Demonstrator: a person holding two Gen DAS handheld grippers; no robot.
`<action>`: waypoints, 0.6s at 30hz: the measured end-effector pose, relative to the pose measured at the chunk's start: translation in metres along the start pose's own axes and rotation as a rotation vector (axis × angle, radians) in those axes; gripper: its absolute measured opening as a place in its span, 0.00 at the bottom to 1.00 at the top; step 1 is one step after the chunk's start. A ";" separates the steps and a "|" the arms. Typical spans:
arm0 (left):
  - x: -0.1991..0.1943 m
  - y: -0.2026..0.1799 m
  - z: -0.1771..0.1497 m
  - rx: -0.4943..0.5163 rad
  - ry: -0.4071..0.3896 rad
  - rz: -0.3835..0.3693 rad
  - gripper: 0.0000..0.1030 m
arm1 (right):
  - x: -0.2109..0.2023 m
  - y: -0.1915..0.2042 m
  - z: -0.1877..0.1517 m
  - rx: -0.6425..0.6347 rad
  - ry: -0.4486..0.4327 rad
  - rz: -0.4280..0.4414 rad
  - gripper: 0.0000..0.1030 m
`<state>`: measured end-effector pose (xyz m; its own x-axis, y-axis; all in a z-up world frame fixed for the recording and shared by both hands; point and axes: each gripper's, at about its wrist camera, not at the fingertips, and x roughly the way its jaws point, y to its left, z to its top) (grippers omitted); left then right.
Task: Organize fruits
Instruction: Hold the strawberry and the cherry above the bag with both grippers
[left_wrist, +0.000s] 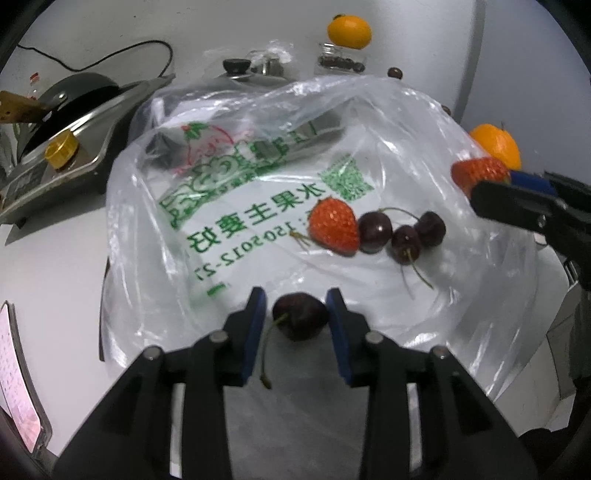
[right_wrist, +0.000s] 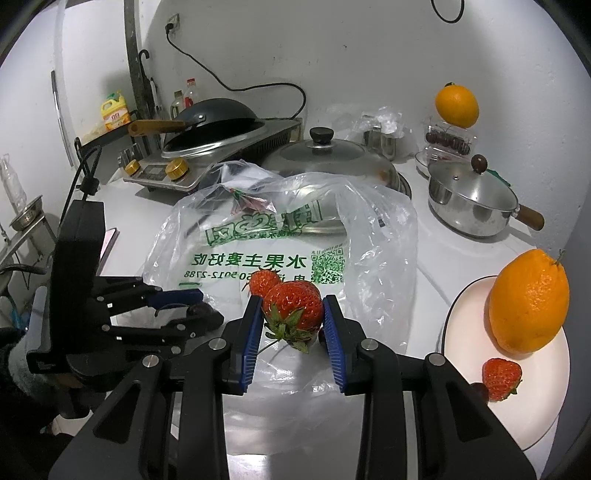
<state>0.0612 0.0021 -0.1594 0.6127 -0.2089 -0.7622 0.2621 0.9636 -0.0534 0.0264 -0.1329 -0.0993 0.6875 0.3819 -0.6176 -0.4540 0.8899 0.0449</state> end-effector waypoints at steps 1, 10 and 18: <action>0.000 -0.001 -0.001 0.006 -0.002 0.002 0.33 | 0.000 0.000 0.000 0.001 0.000 0.000 0.34; -0.008 -0.003 0.000 0.018 -0.020 0.000 0.30 | -0.001 0.000 0.002 0.000 -0.006 -0.004 0.34; -0.025 -0.008 0.010 0.016 -0.048 -0.021 0.30 | -0.012 0.000 0.008 -0.006 -0.031 -0.005 0.34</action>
<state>0.0513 -0.0025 -0.1336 0.6422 -0.2368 -0.7291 0.2870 0.9562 -0.0578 0.0224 -0.1354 -0.0856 0.7070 0.3850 -0.5932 -0.4538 0.8903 0.0370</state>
